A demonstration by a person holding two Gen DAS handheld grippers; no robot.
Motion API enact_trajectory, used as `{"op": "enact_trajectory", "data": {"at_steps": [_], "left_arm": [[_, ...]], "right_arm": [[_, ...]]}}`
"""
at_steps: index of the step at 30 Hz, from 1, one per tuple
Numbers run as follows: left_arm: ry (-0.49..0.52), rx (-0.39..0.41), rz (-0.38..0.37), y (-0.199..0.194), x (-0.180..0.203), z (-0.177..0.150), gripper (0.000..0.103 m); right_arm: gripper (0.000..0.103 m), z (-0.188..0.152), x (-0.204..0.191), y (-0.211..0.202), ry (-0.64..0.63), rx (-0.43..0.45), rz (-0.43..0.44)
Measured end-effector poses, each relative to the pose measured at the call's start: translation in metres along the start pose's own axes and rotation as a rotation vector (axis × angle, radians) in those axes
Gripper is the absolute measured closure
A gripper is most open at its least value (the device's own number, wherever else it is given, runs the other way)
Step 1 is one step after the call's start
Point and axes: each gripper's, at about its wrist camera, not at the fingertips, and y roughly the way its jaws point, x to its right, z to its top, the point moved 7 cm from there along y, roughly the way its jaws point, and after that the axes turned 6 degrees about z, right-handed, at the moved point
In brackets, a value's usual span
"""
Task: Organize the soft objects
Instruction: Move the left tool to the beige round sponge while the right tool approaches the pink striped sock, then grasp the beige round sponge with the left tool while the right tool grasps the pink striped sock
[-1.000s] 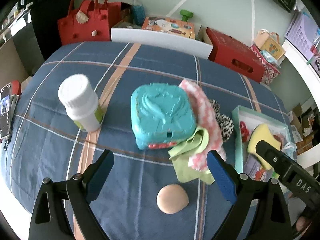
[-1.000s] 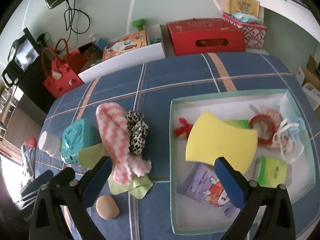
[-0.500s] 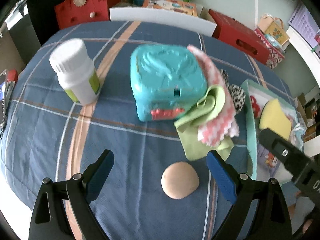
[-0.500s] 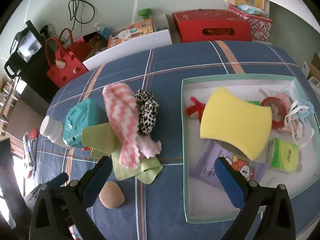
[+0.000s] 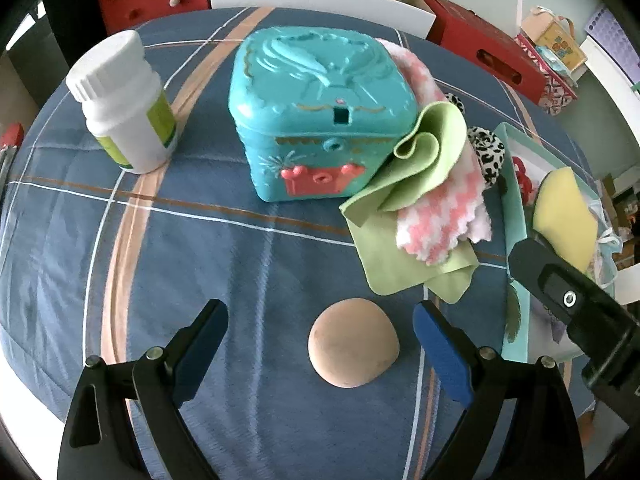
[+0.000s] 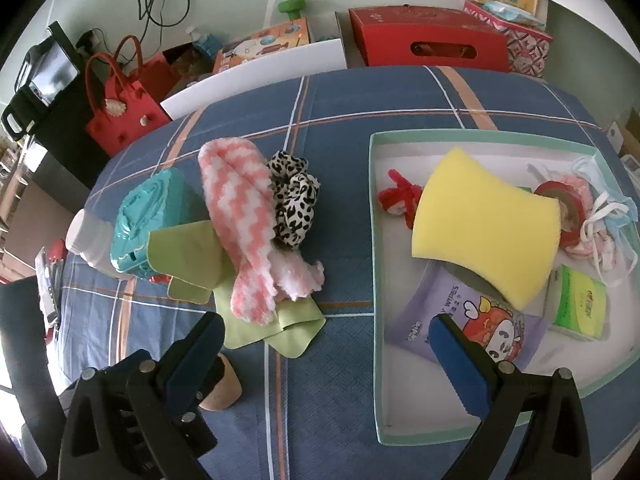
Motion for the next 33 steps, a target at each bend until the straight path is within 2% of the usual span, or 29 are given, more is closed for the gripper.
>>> {"op": "enact_trajectory", "data": {"at_steps": [3,6,8,11,18,26,33], "left_arm": [[0.016,-0.013,-0.019,0.004,0.008,-0.003,0.013],[0.027,-0.036,-0.062,0.005,0.020,-0.010,0.028],[0.034,-0.065,-0.086,0.010,0.027,-0.015,0.029],[0.045,-0.061,-0.080,0.011,0.034,-0.019,0.030],[0.066,-0.047,-0.045,0.014,0.048,-0.020,0.053],[0.045,-0.042,-0.077,0.011,0.050,-0.004,0.053],[-0.020,-0.013,-0.092,-0.004,0.023,0.006,0.053]], "right_arm": [[0.000,0.001,0.001,0.001,0.002,-0.001,-0.001],[0.000,0.001,0.002,0.002,0.006,-0.004,-0.002],[0.000,0.002,0.003,0.002,0.008,-0.004,-0.001],[0.000,0.002,0.003,0.002,0.009,-0.002,0.000],[0.000,0.002,0.003,0.003,0.008,-0.003,-0.001],[0.000,0.002,0.003,0.003,0.007,-0.004,-0.003],[0.000,0.008,-0.006,0.002,-0.019,0.027,0.025]]}}
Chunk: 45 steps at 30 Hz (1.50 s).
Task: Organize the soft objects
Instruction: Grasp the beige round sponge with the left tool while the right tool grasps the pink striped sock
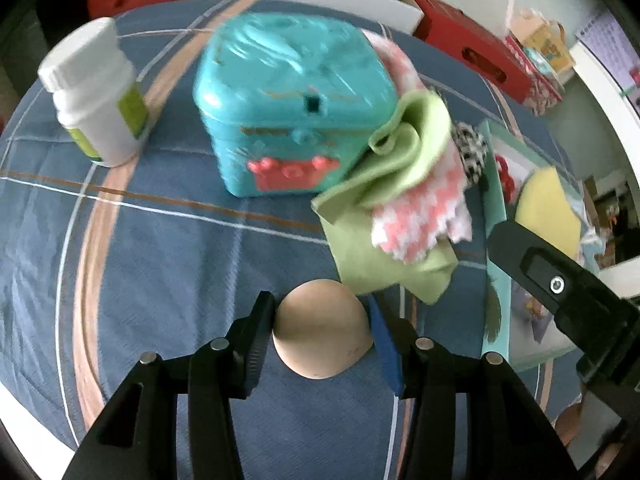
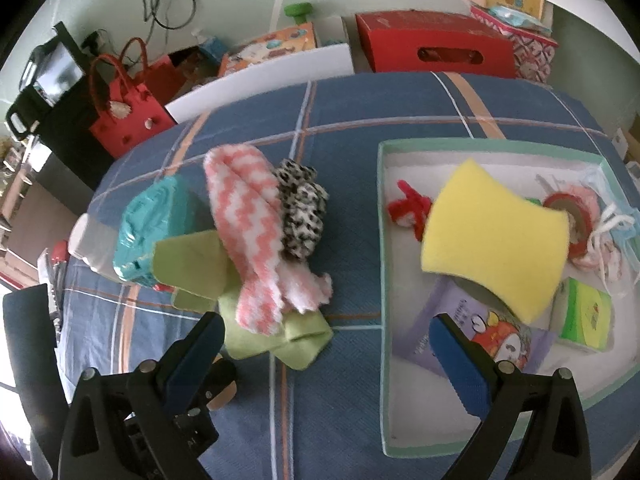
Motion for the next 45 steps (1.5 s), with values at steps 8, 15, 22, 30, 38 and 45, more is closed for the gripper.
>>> {"op": "enact_trajectory", "data": {"at_steps": [8,15,22,30,38,45], "left_arm": [[-0.088,0.083,0.025,-0.018,-0.027,0.021,0.053],[-0.151,0.116,0.050,-0.024,-0.050,0.033,0.053],[-0.225,0.140,0.072,-0.026,-0.079,0.047,0.053],[-0.263,0.160,0.073,-0.035,-0.105,0.054,0.053],[-0.265,0.163,0.068,-0.039,-0.101,0.049,0.053],[-0.262,0.160,0.063,-0.036,-0.097,0.047,0.053]], "right_arm": [[0.003,0.014,-0.027,-0.001,-0.070,0.069,0.080],[0.020,0.023,-0.042,0.002,-0.118,0.112,0.118],[0.034,0.034,-0.051,0.008,-0.158,0.138,0.110],[0.047,0.046,-0.041,0.026,-0.111,0.111,0.109],[0.057,0.049,-0.053,0.035,-0.134,0.101,0.115],[0.059,0.049,-0.054,0.048,-0.129,0.072,0.093]]}}
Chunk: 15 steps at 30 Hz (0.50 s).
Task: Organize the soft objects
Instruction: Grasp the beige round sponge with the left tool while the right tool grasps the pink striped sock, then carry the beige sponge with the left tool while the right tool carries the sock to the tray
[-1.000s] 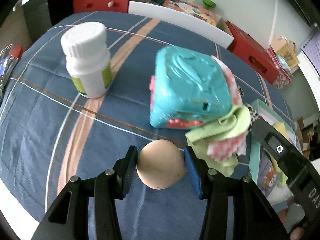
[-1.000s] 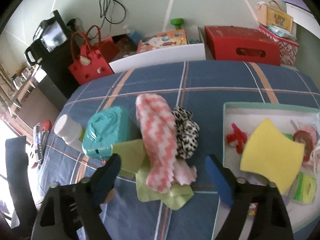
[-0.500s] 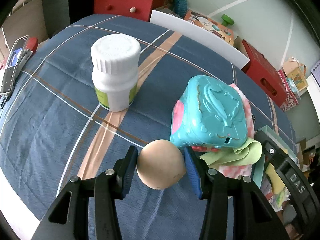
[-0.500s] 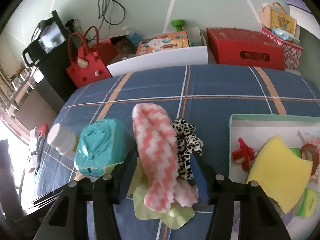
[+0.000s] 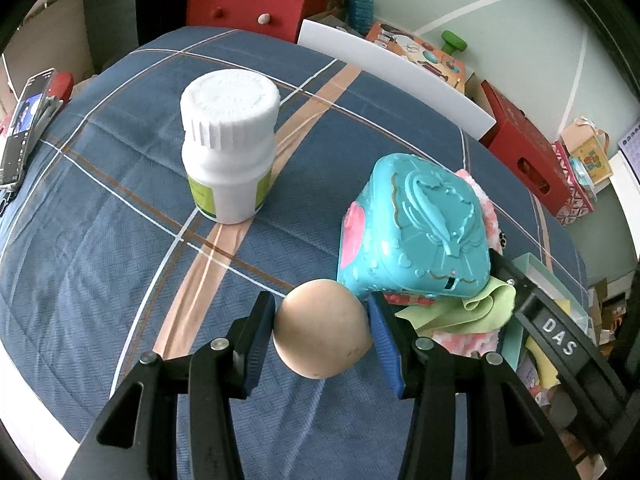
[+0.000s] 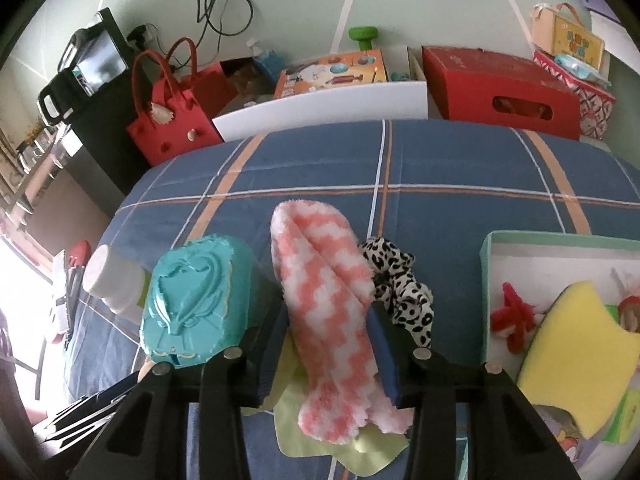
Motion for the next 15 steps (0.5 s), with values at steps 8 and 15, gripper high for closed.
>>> {"op": "enact_trajectory", "data": {"at_steps": [8,15], "left_arm": [[0.001,-0.005,-0.002,0.0007,0.0001,-0.0010,0.053],[0.009,-0.008,-0.004,0.0011,0.0009,-0.0035,0.053]], "right_arm": [[0.078,-0.0068,0.0022,0.0063,0.008,-0.030,-0.006],[0.091,-0.0061,0.0001,0.0013,-0.012,-0.019,-0.017]]}}
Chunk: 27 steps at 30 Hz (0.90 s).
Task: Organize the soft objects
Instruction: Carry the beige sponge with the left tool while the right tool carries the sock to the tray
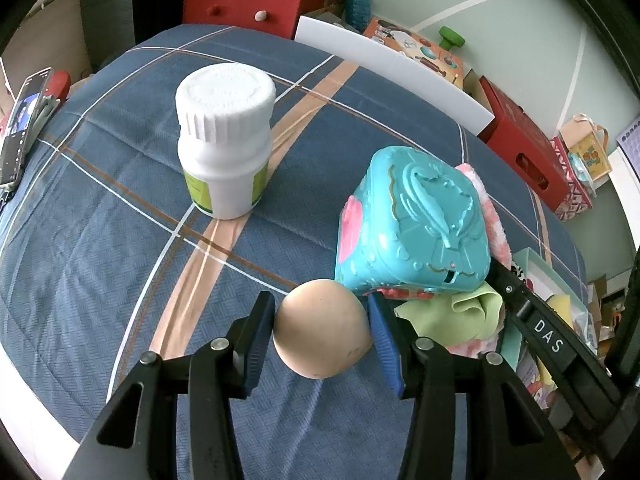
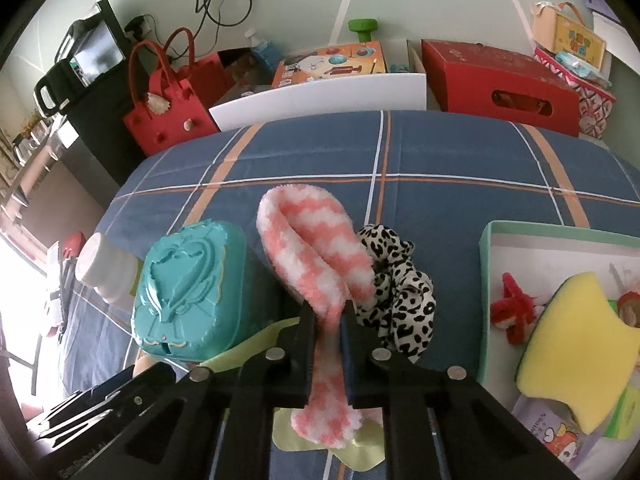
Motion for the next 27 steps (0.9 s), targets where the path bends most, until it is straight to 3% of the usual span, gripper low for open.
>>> {"op": "enact_trajectory", "data": {"at_steps": [6,16,27], "left_arm": [[-0.001,0.002,0.003,0.000,0.000,0.001,0.053],[-0.005,0.019,0.004,-0.005,-0.001,0.003,0.053],[0.006,0.111,-0.004,-0.026,0.002,0.014,0.054]], "right_arm": [[0.092,0.004,-0.001,-0.011,-0.007,0.037,-0.011],[0.092,0.018,-0.008,-0.057,-0.030,0.177,-0.027],[0.092,0.023,0.003,-0.107,0.001,0.312,-0.028]]}}
